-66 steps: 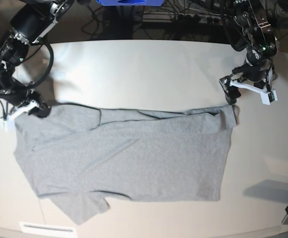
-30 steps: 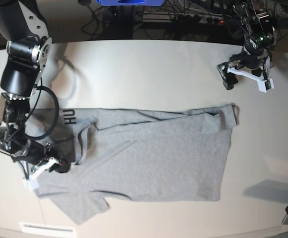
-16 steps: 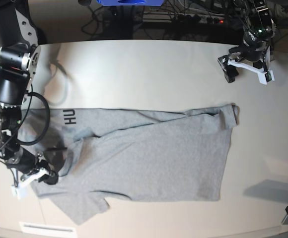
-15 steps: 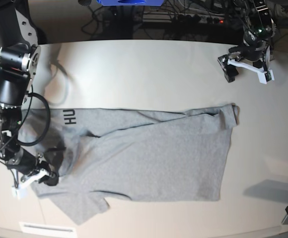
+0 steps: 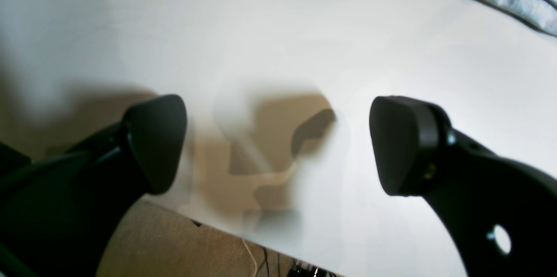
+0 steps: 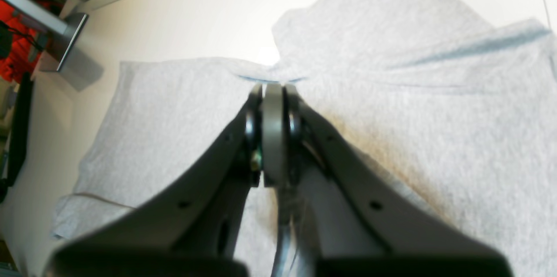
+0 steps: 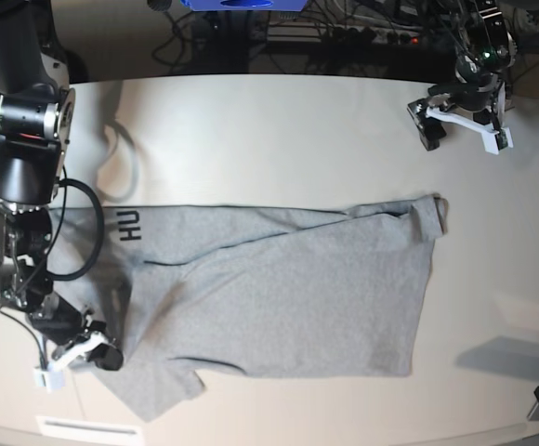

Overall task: Fold the T-shirt properly
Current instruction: 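Sweep the right gripper across the shirt to flatten the sleeve area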

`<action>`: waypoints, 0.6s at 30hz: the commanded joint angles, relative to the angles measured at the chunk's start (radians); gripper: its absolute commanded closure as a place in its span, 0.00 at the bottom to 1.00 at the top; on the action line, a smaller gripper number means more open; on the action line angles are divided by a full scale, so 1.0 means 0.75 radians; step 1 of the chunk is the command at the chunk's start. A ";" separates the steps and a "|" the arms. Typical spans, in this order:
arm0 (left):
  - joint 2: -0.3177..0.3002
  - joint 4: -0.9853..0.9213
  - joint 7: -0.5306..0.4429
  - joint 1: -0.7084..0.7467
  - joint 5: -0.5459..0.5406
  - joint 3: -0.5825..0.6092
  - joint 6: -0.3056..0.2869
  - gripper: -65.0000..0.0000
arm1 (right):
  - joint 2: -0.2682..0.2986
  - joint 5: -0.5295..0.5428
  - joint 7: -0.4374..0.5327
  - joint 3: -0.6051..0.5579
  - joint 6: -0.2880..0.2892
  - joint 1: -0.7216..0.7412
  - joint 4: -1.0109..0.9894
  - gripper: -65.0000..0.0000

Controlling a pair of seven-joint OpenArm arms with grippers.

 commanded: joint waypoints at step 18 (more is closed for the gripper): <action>-0.019 0.030 -0.024 -0.003 -0.002 -0.007 0.001 0.00 | 0.064 0.038 0.015 0.007 0.007 -0.110 0.102 0.24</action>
